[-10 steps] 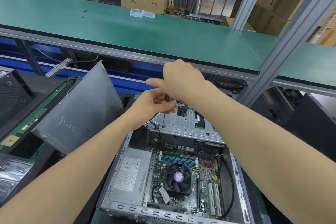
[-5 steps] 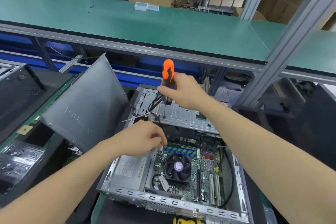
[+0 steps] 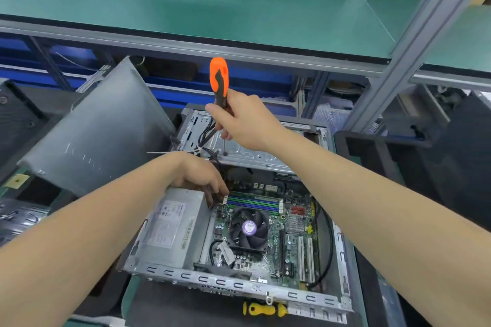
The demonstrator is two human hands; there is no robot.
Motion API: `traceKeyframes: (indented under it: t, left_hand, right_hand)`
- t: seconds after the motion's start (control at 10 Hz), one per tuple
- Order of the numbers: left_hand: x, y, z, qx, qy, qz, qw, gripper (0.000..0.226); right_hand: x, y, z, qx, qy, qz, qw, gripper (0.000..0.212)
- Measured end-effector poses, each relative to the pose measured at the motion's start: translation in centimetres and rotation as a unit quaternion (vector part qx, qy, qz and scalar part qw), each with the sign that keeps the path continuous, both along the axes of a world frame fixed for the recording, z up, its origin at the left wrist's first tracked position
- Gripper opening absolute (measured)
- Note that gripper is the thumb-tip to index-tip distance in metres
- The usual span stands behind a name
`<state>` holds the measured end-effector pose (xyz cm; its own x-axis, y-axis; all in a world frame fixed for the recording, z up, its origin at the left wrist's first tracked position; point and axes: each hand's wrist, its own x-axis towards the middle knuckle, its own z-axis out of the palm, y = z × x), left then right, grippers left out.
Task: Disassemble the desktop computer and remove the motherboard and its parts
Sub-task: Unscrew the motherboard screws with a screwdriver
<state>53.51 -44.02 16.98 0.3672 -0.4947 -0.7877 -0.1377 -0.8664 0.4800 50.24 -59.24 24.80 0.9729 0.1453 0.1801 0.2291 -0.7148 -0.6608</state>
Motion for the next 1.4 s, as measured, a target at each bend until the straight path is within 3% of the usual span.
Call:
traceKeyframes:
  t: [0.3,0.4,0.6,0.8,1.1,1.4]
  left_hand:
    - [0.5,0.1,-2.9,-0.017,0.006,0.112,0.994,0.036]
    - [0.8,0.0,-3.9,-0.001,-0.029,0.129,0.991,0.031]
    - [1.1,-0.7,-3.8,0.088,-0.129,0.024,0.987,0.035]
    - [1.3,-0.8,-4.2,0.102,-0.156,0.026,0.982,0.044]
    - [1.4,-0.6,-4.5,0.079,-0.140,0.058,0.985,0.037]
    - [0.5,-0.4,-4.4,-0.036,-0.002,0.237,0.971,0.034]
  right_hand:
    - [0.5,0.1,-0.3,-0.004,-0.012,0.007,1.000,0.029]
    - [0.4,0.1,-0.4,0.000,-0.010,0.005,1.000,0.028]
    - [0.3,0.2,-0.5,0.008,-0.008,-0.005,1.000,0.027]
    - [0.0,0.2,0.2,0.016,-0.008,-0.018,1.000,0.027]
    - [0.0,-0.6,2.9,0.024,-0.022,-0.040,0.999,0.027]
    - [1.2,-1.9,3.1,0.076,0.015,-0.082,0.994,0.036]
